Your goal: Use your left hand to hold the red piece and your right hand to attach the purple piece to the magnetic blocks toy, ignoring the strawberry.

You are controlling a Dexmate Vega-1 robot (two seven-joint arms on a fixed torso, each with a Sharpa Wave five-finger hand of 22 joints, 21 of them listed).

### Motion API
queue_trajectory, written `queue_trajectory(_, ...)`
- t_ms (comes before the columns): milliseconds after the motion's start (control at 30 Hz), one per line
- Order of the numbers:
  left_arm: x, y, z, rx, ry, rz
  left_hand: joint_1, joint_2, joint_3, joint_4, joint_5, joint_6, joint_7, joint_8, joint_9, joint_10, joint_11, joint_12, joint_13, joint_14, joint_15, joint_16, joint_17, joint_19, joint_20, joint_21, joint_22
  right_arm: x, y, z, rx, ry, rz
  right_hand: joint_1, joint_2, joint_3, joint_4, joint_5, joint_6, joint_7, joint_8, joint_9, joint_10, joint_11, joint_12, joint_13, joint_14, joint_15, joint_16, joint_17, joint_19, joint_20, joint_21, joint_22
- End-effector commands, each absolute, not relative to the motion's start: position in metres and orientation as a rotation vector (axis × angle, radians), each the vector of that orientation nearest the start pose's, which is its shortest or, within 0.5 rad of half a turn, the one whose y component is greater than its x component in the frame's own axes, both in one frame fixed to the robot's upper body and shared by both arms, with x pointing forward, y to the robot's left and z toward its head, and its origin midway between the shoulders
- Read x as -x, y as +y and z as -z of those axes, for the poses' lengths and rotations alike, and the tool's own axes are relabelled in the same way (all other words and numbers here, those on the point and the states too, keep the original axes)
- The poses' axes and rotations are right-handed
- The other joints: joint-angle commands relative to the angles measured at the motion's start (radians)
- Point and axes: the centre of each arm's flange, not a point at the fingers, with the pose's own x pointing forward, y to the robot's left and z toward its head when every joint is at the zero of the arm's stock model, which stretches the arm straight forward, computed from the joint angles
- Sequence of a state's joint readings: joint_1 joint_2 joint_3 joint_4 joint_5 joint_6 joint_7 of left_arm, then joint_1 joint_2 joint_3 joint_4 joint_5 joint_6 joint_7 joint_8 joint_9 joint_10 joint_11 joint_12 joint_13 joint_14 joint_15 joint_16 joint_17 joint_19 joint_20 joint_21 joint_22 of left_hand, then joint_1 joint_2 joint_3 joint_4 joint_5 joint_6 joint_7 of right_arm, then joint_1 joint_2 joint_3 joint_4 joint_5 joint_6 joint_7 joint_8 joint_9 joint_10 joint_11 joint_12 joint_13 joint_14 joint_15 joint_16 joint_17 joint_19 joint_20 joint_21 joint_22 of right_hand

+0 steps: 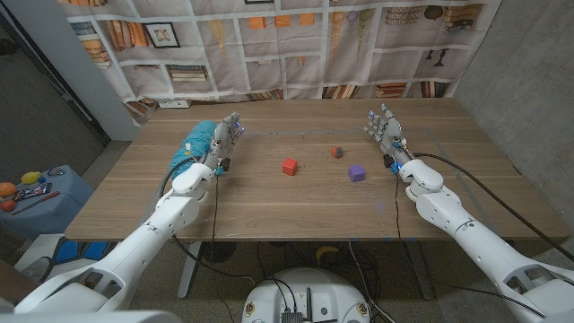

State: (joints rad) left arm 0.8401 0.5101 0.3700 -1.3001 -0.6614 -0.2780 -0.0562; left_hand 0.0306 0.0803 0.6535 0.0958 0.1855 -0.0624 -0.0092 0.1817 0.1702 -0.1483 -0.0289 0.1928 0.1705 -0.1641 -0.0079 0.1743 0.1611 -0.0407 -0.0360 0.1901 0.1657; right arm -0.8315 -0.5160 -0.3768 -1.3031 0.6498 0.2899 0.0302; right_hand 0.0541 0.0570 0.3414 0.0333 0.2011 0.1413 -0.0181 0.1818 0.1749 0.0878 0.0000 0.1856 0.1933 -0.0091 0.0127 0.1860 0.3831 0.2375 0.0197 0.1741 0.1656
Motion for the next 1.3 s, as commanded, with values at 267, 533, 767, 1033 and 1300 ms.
queue_trajectory(267, -0.635, 0.298, 0.003, -0.045, -0.618, 0.266, 0.034, 0.035, 0.006, -0.057, 0.000, 0.049, -0.011, 0.014, 0.001, 0.044, -0.016, 0.011, 0.001, 0.037, -0.013, 0.010, 0.004, 0.034, -0.035, 0.008, 0.002, -0.648, -0.285, 0.024, 0.009, -0.619, -0.190, 0.009, 0.014, 0.011, -0.005, 0.010, 0.012, 0.000, 0.007, 0.003, 0.010, 0.003, 0.006, 0.002, 0.000, -0.008, 0.008, -0.005, 0.010, -0.008, 0.009, 0.002)
queue_trajectory(533, -0.623, 0.295, -0.011, -0.145, -0.628, 0.281, 0.049, 0.018, 0.001, -0.103, -0.004, 0.099, -0.027, 0.019, 0.001, 0.080, -0.031, 0.013, 0.001, 0.062, -0.028, 0.009, 0.004, 0.059, -0.044, 0.009, 0.002, -0.647, -0.287, 0.026, 0.010, -0.615, -0.179, 0.011, 0.015, 0.013, -0.008, 0.011, 0.015, 0.001, 0.008, 0.003, 0.011, 0.002, 0.007, 0.001, 0.001, -0.009, 0.007, -0.010, 0.010, -0.010, 0.009, 0.002)
queue_trajectory(767, -0.612, 0.291, -0.016, -0.234, -0.633, 0.282, 0.064, 0.007, 0.000, -0.144, -0.007, 0.148, -0.040, 0.024, 0.001, 0.106, -0.053, 0.013, 0.001, 0.078, -0.042, 0.008, 0.005, 0.069, -0.048, 0.005, 0.001, -0.646, -0.290, 0.029, 0.008, -0.615, -0.179, 0.013, 0.017, 0.015, -0.010, 0.012, 0.017, 0.001, 0.008, 0.003, 0.012, 0.000, 0.007, 0.001, 0.003, -0.011, 0.008, -0.015, 0.009, -0.013, 0.009, 0.002)
queue_trajectory(1033, -0.603, 0.291, -0.016, -0.319, -0.671, 0.311, 0.095, -0.002, 0.007, -0.204, -0.010, 0.187, -0.064, 0.022, 0.002, 0.136, -0.078, 0.012, 0.002, 0.081, -0.061, 0.002, 0.006, 0.069, -0.051, -0.004, 0.000, -0.647, -0.291, 0.029, 0.012, -0.625, -0.190, 0.015, 0.019, 0.017, -0.012, 0.013, 0.017, 0.000, 0.008, 0.003, 0.012, 0.001, 0.007, 0.000, 0.002, -0.011, 0.007, -0.019, 0.008, -0.014, 0.009, 0.002)
queue_trajectory(1300, -0.591, 0.292, -0.024, -0.438, -0.681, 0.317, 0.130, -0.015, 0.013, -0.258, -0.012, 0.211, -0.109, 0.020, 0.004, 0.137, -0.099, 0.004, 0.002, 0.060, -0.070, -0.001, 0.007, 0.055, -0.058, -0.007, 0.001, -0.648, -0.292, 0.030, 0.006, -0.625, -0.188, 0.017, 0.020, 0.019, -0.015, 0.013, 0.018, 0.002, 0.007, 0.003, 0.012, 0.004, 0.007, 0.000, 0.002, -0.011, 0.007, -0.025, 0.008, -0.015, 0.010, 0.001)
